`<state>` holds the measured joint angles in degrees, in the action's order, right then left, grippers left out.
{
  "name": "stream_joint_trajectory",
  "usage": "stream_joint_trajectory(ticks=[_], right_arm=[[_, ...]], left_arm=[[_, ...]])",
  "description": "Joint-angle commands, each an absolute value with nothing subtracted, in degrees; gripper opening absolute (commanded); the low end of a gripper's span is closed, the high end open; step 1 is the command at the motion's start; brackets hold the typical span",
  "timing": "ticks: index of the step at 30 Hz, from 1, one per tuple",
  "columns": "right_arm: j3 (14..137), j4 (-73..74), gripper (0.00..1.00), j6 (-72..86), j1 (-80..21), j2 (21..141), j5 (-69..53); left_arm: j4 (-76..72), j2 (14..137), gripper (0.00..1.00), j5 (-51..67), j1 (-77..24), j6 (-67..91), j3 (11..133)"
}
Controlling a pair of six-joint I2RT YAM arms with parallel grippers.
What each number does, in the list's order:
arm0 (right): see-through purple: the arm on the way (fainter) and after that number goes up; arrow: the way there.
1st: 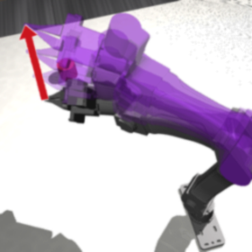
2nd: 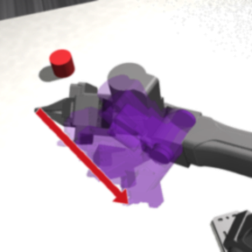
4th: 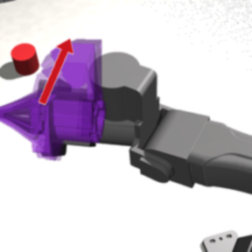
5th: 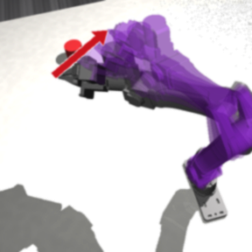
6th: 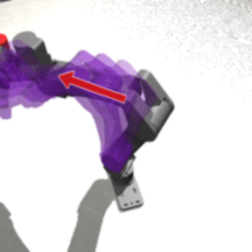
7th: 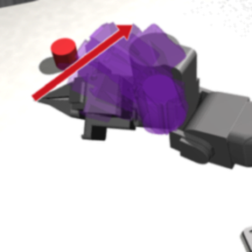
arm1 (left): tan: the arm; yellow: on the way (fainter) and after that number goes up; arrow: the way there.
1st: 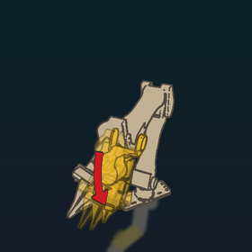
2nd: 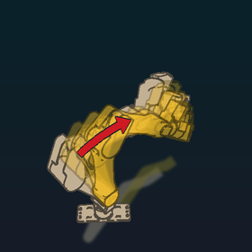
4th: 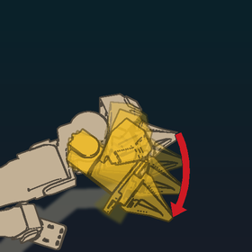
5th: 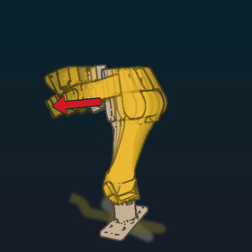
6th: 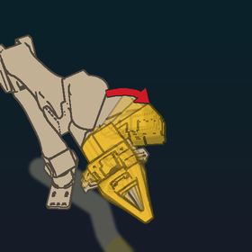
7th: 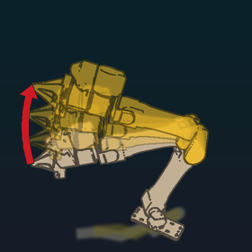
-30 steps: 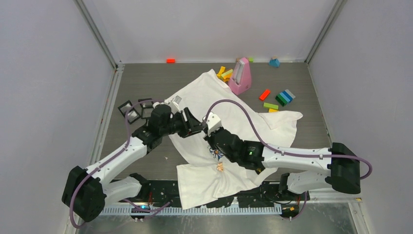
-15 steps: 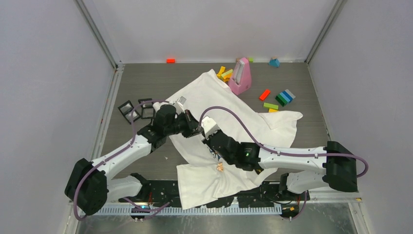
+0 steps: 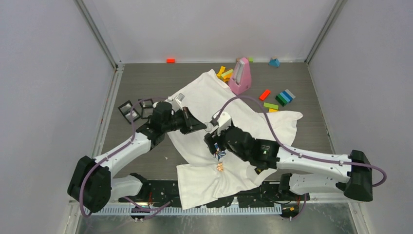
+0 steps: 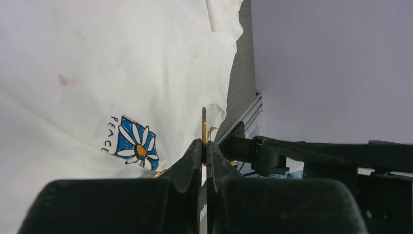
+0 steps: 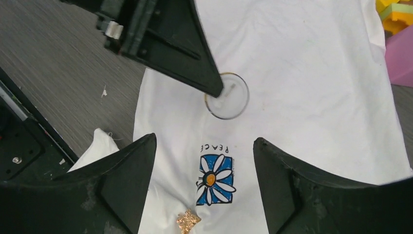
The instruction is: Pin the brooch onto the clothing
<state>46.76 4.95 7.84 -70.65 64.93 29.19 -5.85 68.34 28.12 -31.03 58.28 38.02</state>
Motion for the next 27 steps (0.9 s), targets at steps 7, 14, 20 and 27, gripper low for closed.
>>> stream_joint_trajectory(ticks=[7,14,20,27], right_arm=[[47.3,12.9,0.75,22.0,-46.4,55.4,-18.5],[47.4,9.2,0.66,27.7,-41.8,56.2,-38.6],[46.2,2.1,0.58,33.9,-41.7,56.6,-46.1],[46.1,1.3,0.48,35.2,-41.8,58.8,-47.8]], left_arm=[[-1.0,67.0,0.0,58.6,-25.5,41.6,45.2],[9.9,62.9,0.0,70.0,-25.5,31.3,48.7],[15.6,62.5,0.0,73.9,-27.1,26.7,49.6],[15.6,63.4,0.0,74.5,-30.3,25.9,49.9]])
